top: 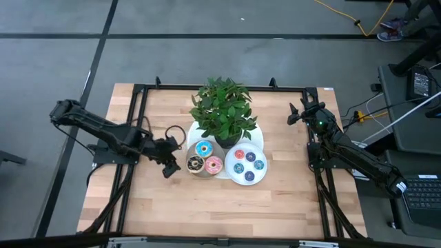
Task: Pick & Place donuts
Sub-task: Return to Home Position
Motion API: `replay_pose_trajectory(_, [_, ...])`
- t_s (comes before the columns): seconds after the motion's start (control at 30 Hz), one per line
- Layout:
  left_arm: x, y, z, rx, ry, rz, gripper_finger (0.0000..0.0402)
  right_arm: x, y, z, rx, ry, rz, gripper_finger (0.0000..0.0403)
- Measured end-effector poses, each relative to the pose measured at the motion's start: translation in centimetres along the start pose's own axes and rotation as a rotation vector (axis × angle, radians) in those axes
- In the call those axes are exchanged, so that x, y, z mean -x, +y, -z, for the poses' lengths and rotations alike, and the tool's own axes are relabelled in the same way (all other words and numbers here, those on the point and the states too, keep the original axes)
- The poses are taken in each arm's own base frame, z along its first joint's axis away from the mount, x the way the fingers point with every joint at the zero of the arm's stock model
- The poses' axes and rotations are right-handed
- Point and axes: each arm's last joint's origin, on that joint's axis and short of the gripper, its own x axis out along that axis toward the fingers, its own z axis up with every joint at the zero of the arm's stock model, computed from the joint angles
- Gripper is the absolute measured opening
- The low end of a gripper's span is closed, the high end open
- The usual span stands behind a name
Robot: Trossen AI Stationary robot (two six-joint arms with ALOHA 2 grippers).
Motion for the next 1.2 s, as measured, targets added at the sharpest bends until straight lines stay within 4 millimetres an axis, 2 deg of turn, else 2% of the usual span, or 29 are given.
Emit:
replay_pose_trajectory(0.17, [1.3,1.6,0.7,-0.036,-0.112,0.044,0.0299,0.0,0.0,0.0,0.0,0.001,0.0,0.0278])
replay_pose_trajectory(0.33, [2.2,3.3,1.5,-0.12,-0.315,0.088,0.0333,0.0,0.0,0.0,0.0,0.0,0.0,0.0278])
replay_pose_trajectory(0.5, [2.7,5.2,2.5,-0.113,-0.456,0.032,0.0334,0.0,0.0,0.0,0.0,0.001,0.0,0.0278])
replay_pose_trajectory(0.73, [3.1,7.1,3.9,-0.15,-0.511,0.077,0.0335,0.0,0.0,0.0,0.0,0.0,0.0,0.0278])
replay_pose_trajectory(0.93, [4.4,7.8,4.1,-0.109,-0.639,0.134,0.0335,0.0,0.0,0.0,0.0,0.001,0.0,0.0278])
replay_pose_trajectory(1.2, [6.6,8.4,4.0,-0.2,-0.88,0.103,0.0335,0.0,0.0,0.0,0.0,0.001,0.0,0.0278])
